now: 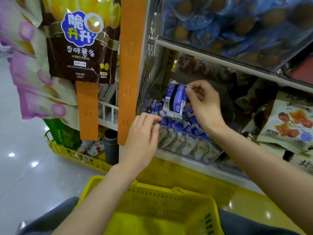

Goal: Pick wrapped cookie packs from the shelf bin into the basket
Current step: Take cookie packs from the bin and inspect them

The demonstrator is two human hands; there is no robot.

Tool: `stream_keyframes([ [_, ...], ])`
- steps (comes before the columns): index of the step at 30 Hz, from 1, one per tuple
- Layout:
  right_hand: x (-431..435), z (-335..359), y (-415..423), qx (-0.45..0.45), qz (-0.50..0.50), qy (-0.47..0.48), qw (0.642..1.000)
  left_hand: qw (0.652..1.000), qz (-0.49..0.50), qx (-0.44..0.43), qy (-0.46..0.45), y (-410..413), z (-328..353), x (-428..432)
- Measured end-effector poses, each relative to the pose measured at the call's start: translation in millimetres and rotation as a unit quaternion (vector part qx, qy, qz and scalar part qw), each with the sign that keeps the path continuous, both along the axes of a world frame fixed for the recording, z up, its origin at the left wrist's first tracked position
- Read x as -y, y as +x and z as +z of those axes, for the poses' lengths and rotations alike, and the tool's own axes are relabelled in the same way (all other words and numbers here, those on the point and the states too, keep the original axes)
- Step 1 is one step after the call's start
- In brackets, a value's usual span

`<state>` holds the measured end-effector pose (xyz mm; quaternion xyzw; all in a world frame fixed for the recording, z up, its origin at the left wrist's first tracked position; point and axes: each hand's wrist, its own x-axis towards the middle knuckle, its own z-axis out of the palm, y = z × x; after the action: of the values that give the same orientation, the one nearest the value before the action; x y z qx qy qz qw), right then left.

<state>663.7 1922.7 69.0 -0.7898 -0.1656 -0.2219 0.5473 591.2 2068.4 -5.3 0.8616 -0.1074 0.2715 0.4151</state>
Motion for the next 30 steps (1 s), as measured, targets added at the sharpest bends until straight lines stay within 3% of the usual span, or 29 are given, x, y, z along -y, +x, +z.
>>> stream_keyframes([
  [2, 6, -4, -27, -0.010, 0.029, -0.004, 1.000, 0.996, 0.019, -0.013, -0.088, -11, 5, 5],
  [4, 11, -14, -50, -0.043, 0.072, 0.007, 0.996, 0.977, 0.009, -0.084, -0.197, -20, 10, 8],
  [7, 13, -36, -81, -0.093, 0.134, 0.022, 0.986, 0.897, -0.072, -0.251, -0.356, -33, 14, 10],
  [10, 11, -56, -98, -0.170, 0.148, 0.062, 0.972, 0.860, -0.129, -0.341, -0.358, -50, 9, 12],
  [16, 7, -79, -114, -0.318, 0.147, 0.111, 0.930, 0.891, -0.078, -0.315, -0.318, -61, -9, 12],
  [26, 7, -94, -123, -0.327, 0.139, 0.056, 0.933, 0.873, -0.048, -0.316, -0.369, -74, -27, 21],
  [30, 10, -98, -125, -0.278, 0.131, -0.003, 0.952, 0.872, -0.031, -0.325, -0.366, -74, -28, 22],
])
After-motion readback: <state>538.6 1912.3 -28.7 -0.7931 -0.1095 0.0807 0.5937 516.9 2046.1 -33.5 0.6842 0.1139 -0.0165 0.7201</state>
